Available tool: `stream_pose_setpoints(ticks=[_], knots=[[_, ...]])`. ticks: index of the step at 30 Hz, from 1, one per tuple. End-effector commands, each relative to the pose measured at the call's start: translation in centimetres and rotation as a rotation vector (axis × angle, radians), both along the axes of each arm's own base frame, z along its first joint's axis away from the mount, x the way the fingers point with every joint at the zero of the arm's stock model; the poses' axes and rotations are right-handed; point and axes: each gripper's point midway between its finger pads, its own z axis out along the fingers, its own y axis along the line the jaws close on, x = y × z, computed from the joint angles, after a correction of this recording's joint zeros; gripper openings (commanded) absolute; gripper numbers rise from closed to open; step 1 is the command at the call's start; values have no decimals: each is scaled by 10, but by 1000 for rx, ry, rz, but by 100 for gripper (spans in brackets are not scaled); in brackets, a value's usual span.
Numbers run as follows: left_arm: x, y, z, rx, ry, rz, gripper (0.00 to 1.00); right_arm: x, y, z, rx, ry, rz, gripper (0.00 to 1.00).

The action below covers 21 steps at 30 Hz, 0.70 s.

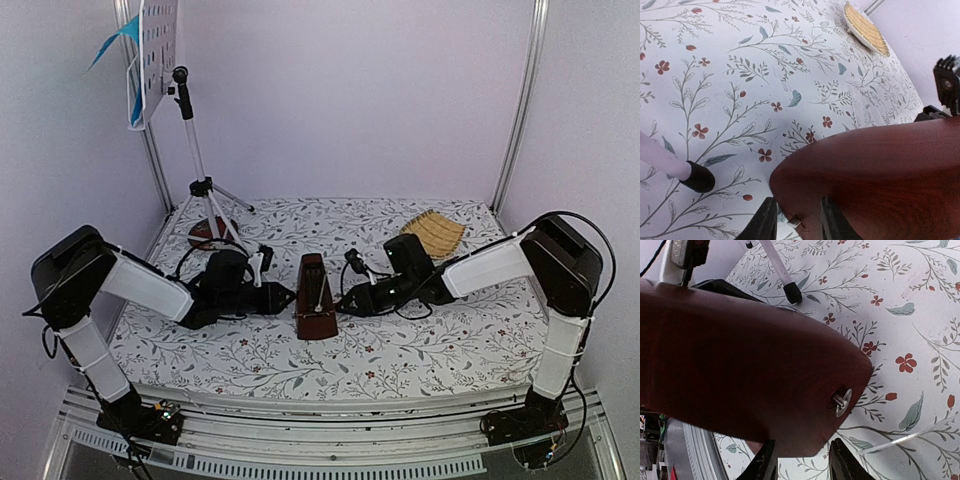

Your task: Pack up the instrument practice props

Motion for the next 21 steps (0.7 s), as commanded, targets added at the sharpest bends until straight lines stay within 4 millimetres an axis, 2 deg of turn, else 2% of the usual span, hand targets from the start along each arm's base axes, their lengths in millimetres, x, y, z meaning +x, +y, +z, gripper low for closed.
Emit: stream_pose_setpoints(ticks=[1, 5, 9, 14, 21], knots=[[15, 7, 13, -3, -61, 26, 33, -1, -3, 37, 59, -91, -33, 37], [20, 33, 30, 7, -113, 99, 40, 6, -20, 60, 56, -187, -105, 49], [18, 42, 45, 41, -139, 91, 51, 17, -28, 73, 69, -214, -144, 57], [7, 32, 51, -7, -116, 19, 55, 23, -20, 55, 42, -186, -135, 57], [8, 20, 30, -15, -50, -10, 47, 12, -10, 31, 11, -141, -110, 47]])
